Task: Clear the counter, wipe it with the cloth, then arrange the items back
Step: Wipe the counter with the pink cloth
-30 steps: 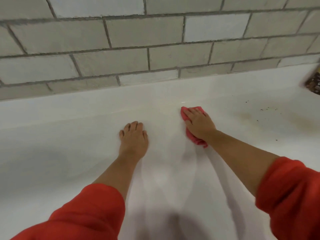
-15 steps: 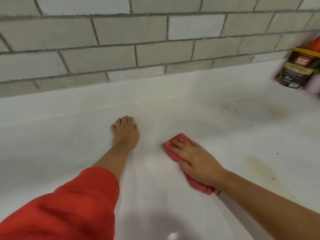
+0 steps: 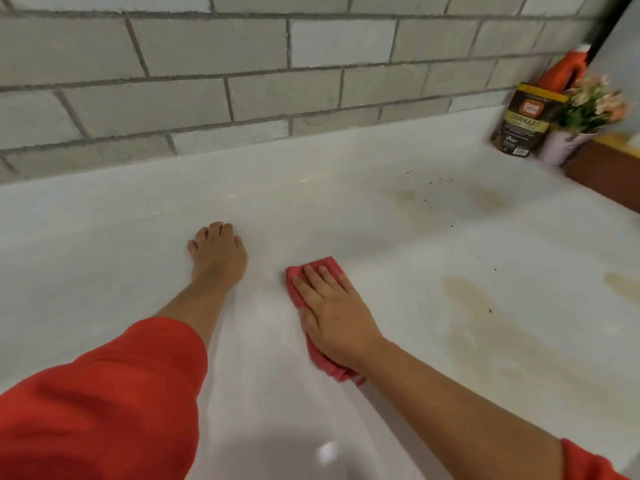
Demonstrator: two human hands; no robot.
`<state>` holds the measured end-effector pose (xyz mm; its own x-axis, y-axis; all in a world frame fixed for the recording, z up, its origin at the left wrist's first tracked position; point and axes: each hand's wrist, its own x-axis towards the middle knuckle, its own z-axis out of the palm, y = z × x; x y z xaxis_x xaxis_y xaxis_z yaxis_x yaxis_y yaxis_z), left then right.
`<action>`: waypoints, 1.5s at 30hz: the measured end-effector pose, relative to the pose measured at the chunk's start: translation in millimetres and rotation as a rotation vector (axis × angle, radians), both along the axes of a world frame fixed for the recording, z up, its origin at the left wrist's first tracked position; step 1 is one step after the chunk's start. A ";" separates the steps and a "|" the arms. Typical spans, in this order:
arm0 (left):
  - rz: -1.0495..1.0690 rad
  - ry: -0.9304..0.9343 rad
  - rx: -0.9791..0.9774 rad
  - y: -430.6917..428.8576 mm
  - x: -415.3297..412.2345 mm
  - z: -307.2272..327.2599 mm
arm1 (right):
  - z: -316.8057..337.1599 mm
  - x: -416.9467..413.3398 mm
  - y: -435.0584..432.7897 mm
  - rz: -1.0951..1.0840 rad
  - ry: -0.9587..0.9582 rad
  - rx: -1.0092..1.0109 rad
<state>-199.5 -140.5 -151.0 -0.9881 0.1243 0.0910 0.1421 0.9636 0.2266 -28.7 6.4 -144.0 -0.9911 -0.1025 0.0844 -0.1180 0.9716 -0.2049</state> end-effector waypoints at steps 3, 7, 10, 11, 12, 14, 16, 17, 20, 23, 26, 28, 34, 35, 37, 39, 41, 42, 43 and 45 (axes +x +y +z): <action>-0.003 0.004 -0.008 -0.5 1.4 1.0 | -0.1 26.7 35.1 -0.125 0.002 0.013; -0.015 0.007 -0.022 0.6 4.8 2.3 | 1.7 6.8 72.4 -0.432 -0.057 0.066; -0.012 0.008 -0.033 1.3 5.2 1.6 | 5.8 -25.1 60.7 -0.522 -0.091 0.058; -0.012 0.009 -0.035 1.5 4.9 1.6 | 7.0 -32.6 48.9 -0.505 -0.089 0.052; -0.014 0.009 -0.037 1.8 4.5 1.4 | 6.1 -38.4 34.5 -0.467 -0.086 0.048; -0.015 0.007 -0.040 1.4 3.4 1.3 | 2.3 -35.0 4.2 -0.333 -0.065 0.046; -0.018 0.010 -0.039 0.7 2.5 0.6 | 0.5 -10.2 -21.2 -0.179 -0.032 0.041; -0.022 0.014 -0.037 0.3 2.0 0.1 | 1.7 8.0 -27.7 -0.114 -0.033 0.024; -0.028 0.010 -0.033 -0.5 1.0 0.0 | -0.7 59.8 -12.9 -0.064 -0.038 -0.042; -0.045 0.010 -0.012 -1.9 1.7 1.9 | 1.6 86.5 25.4 -0.255 -0.027 -0.031; -0.064 0.012 0.040 -2.0 7.6 6.7 | 4.7 72.9 43.6 -0.440 -0.083 0.010; -0.095 0.018 0.097 4.6 18.4 12.2 | 6.7 49.8 38.6 -0.504 -0.097 0.014; -0.333 -0.011 0.350 51.2 84.7 24.7 | 8.7 48.7 4.5 -0.344 -0.100 -0.026; -0.366 -0.003 0.408 59.1 99.8 26.7 | 11.5 57.0 4.1 -0.296 -0.095 -0.091; -0.420 0.025 0.479 74.9 132.6 30.7 | 24.2 74.3 9.2 -0.254 -0.063 -0.351; -0.478 0.028 0.475 90.9 166.0 30.8 | 38.7 93.0 24.4 -0.291 0.017 -0.499; -0.482 -0.026 0.328 102.8 194.0 23.9 | 46.8 114.5 46.2 -0.371 0.073 -0.439; -0.469 -0.044 0.210 105.8 203.4 18.1 | 48.0 126.4 58.5 -0.417 0.075 -0.382; -0.448 -0.049 0.106 107.3 209.0 12.6 | 48.4 138.4 71.0 -0.466 0.070 -0.326; -0.374 -0.069 0.019 109.2 214.5 9.9 | 47.4 162.1 97.4 -0.570 0.060 -0.259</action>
<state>15.0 -31.3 -141.2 -0.8788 0.4761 0.0318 0.4667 0.8436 0.2657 133.4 103.8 -96.6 -0.8769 0.4715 0.0934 0.3848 0.8050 -0.4515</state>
